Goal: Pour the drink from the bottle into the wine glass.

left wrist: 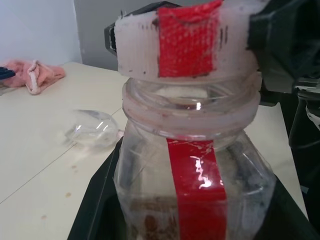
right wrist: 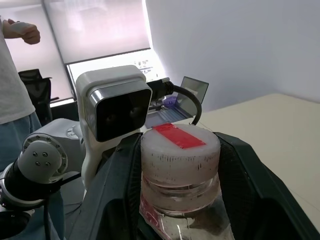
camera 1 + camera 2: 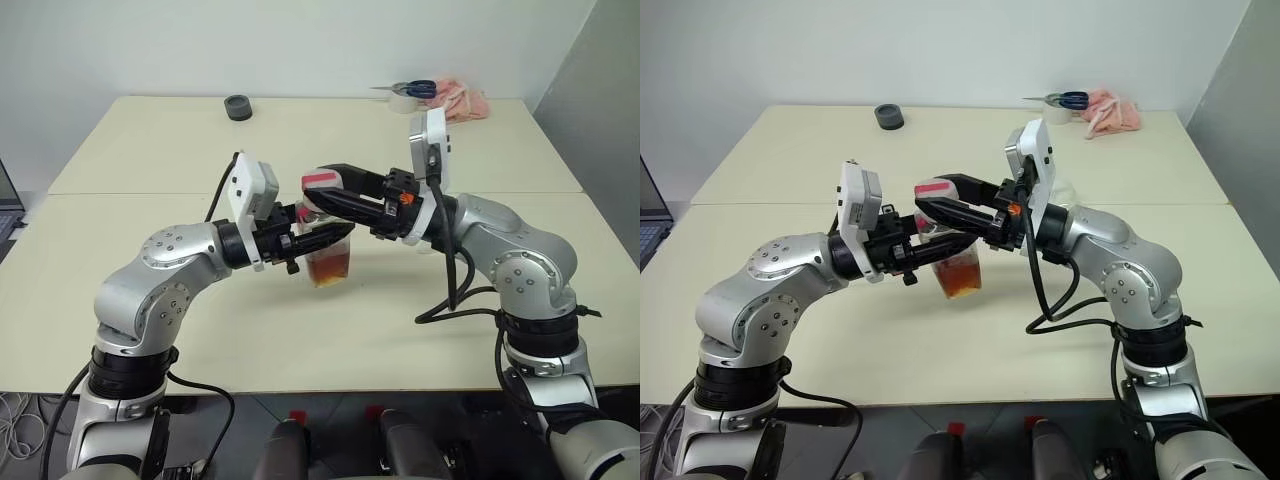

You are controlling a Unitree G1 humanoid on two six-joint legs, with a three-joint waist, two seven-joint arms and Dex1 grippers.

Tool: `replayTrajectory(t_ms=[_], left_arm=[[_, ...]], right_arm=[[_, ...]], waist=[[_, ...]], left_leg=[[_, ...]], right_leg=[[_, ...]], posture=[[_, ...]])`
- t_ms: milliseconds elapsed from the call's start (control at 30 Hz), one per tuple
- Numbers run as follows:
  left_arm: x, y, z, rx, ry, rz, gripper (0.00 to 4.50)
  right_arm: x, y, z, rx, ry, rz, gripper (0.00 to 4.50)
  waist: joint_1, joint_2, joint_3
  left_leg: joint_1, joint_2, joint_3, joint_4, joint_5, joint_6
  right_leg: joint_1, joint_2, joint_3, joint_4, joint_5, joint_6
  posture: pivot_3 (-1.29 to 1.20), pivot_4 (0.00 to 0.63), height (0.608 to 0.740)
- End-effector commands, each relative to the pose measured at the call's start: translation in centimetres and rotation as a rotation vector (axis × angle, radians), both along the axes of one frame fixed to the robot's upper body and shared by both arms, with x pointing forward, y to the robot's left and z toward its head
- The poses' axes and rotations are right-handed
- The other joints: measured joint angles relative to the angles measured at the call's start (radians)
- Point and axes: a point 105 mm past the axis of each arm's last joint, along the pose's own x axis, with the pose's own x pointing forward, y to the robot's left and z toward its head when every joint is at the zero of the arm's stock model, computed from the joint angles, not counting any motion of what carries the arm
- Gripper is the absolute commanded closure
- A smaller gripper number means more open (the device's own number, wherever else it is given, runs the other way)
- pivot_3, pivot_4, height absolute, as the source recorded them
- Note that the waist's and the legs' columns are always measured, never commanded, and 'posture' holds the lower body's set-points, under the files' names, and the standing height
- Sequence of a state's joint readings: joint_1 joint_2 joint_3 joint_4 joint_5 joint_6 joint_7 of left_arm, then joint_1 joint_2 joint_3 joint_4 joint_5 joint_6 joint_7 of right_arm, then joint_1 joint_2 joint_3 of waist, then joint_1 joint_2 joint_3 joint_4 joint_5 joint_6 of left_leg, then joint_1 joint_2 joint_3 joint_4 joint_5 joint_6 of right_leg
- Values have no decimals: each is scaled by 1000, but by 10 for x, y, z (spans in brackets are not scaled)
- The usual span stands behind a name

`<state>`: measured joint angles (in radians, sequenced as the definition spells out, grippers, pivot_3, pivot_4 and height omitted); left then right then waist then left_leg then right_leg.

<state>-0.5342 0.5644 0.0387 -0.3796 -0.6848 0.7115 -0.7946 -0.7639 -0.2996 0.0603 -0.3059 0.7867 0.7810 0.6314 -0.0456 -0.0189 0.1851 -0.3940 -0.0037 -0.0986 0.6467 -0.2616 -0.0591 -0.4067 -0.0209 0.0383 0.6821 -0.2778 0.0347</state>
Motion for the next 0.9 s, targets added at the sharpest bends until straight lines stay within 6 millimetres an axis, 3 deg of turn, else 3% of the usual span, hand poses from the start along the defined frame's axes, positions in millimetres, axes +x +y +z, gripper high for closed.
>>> replayTrajectory(t_ms=[33,300,600,767,900], left_arm=[[-10,-3,8,-5,-48,-33,2677],[-12,-4,7,-15,-37,-27,2677],[-12,-6,6,-26,-27,-22,2677],[-12,-7,6,-29,-29,-22,2677],[-13,-4,6,-27,-30,-7,2677]], right_arm=[[4,-14,39,117,-144,-77,2694],[9,-31,56,155,-268,-142,2694],[1,-34,47,71,-435,-162,2694],[13,-40,49,144,-285,-199,2694],[24,-61,29,128,-140,-318,2694]], waist=[[0,0,0],[0,0,0],[4,0,0],[-1,0,0],[6,0,0]], left_leg=[[0,0,0,0,0,0],[0,0,0,0,0,0],[0,-1,0,0,0,0],[1,1,1,0,0,0],[1,0,0,0,0,0]], right_leg=[[0,0,0,0,0,0],[0,0,0,0,0,0],[0,-1,0,-1,0,0],[0,1,1,1,0,0],[1,0,1,0,0,0]], posture=[[0,150,740],[0,150,740],[0,150,740],[0,150,740],[0,150,740]])
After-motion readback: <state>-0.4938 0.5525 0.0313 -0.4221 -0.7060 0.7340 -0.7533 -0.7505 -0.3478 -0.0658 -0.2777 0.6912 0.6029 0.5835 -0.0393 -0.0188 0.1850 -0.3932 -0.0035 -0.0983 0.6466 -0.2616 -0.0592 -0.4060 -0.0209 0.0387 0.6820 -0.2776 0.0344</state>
